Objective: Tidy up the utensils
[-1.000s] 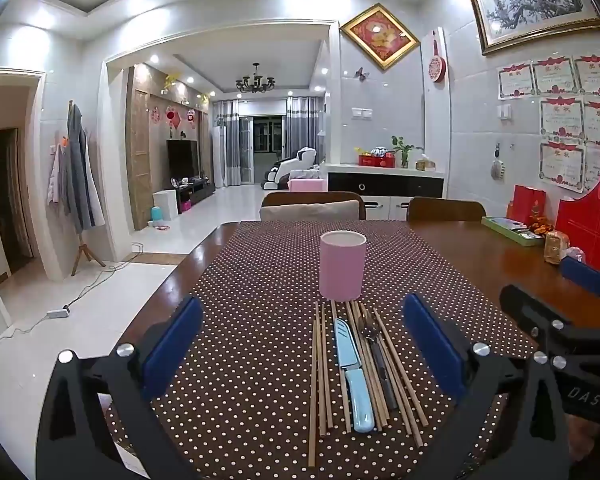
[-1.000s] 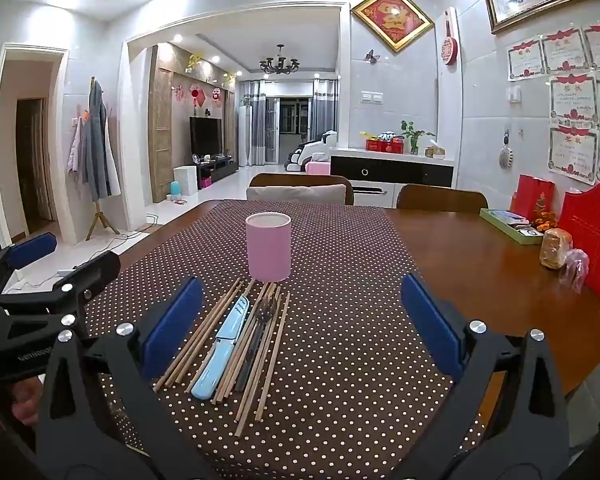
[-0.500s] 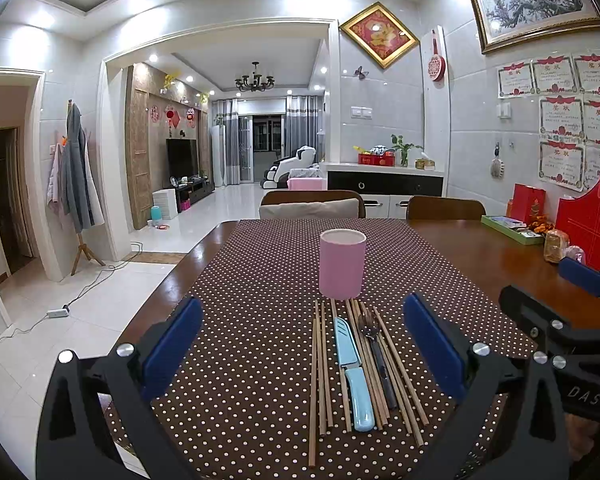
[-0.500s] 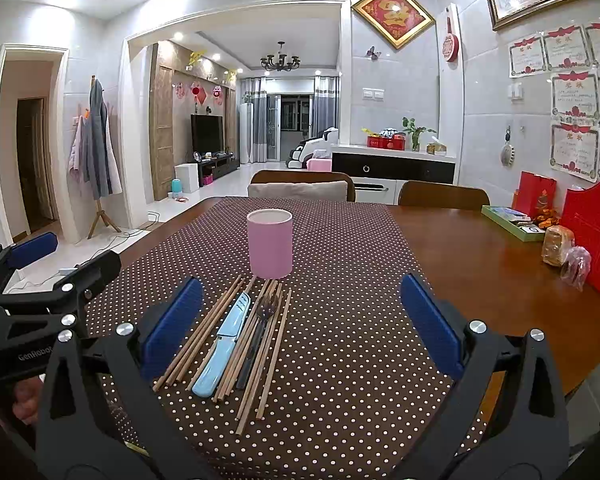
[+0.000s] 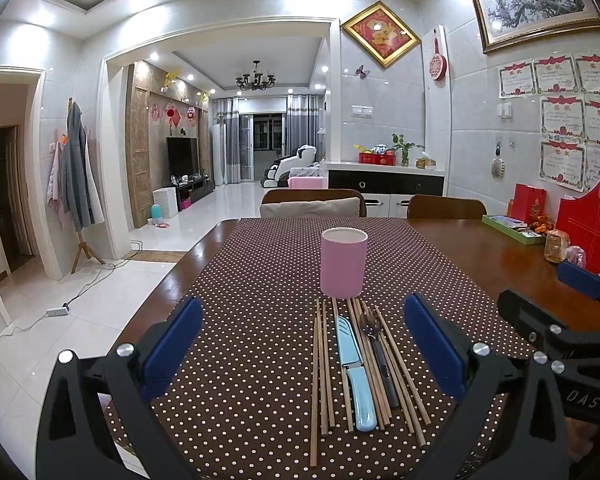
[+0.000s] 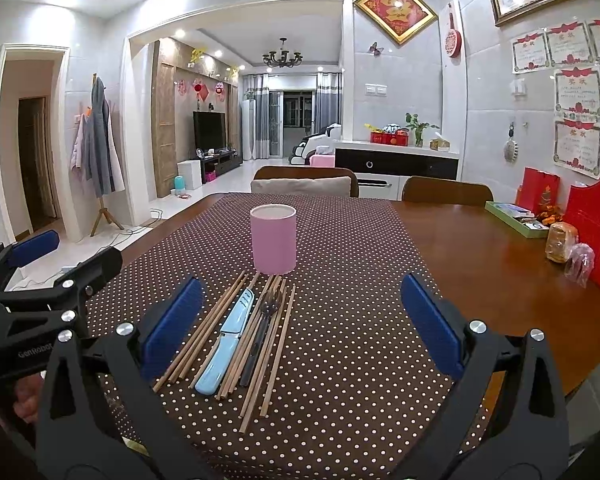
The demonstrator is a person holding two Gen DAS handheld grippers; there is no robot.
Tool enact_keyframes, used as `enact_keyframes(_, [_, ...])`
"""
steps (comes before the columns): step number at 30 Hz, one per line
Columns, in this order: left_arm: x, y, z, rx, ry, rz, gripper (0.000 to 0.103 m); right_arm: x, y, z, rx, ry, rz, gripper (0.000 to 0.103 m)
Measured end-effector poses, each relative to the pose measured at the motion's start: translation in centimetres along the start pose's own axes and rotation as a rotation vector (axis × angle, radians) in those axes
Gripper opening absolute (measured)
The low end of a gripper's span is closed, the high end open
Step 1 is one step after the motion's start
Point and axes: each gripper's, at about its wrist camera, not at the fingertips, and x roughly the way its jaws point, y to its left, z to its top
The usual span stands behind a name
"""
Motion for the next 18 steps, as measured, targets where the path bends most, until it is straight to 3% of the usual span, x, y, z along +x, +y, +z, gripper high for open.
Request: enact_keyframes(18, [1.1, 0.0, -0.1, -0.001, 0.016, -0.006, 0.099, 0.6, -0.2, 0.2, 0.007, 0.023, 0.004, 0.097])
